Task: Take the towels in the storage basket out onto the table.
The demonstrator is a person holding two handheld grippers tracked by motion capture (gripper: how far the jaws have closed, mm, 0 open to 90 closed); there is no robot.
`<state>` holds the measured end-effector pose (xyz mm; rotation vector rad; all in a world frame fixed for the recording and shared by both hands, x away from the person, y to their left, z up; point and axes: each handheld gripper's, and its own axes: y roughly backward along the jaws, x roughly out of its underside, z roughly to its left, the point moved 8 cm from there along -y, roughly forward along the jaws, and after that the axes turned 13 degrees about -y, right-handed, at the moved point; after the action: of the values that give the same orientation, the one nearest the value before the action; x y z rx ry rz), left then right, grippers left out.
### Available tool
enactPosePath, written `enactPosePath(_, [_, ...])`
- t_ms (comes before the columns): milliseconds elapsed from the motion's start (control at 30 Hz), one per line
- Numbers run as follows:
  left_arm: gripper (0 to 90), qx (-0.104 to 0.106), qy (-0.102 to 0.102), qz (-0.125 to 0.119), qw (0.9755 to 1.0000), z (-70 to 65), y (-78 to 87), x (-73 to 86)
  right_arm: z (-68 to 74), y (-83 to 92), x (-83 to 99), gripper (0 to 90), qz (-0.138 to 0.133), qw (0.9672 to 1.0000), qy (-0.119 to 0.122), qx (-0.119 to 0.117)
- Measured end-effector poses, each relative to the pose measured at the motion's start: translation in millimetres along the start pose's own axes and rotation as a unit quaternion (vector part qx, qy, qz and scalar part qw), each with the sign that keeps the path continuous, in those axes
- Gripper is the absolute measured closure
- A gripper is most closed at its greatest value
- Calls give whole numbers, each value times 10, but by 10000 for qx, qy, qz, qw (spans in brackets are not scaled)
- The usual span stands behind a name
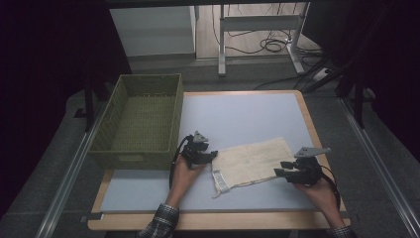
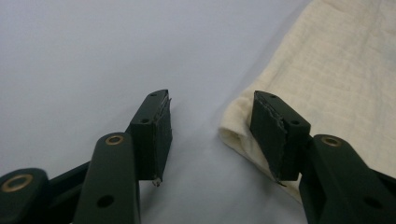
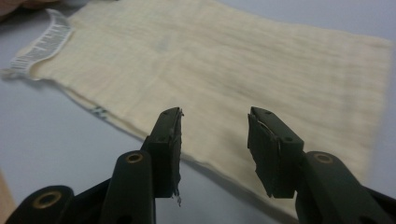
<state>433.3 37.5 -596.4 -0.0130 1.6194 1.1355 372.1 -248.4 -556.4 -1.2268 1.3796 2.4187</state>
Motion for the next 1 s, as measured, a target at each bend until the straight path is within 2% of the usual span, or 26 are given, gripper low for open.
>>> enactPosePath(400, [485, 14, 27, -12, 10000, 8, 1, 0, 565, -330, 37, 689, 201, 9974, 341, -608])
enactPosePath(733, [512, 1, 84, -13, 10000, 21, 5, 6, 1034, -606, 55, 691, 444, 9916, 665, -1018])
enactPosePath(1000, [536, -18, 126, -18, 9999, 31, 6, 7, 1307, -787, 51, 646, 562, 9878, 818, -1203])
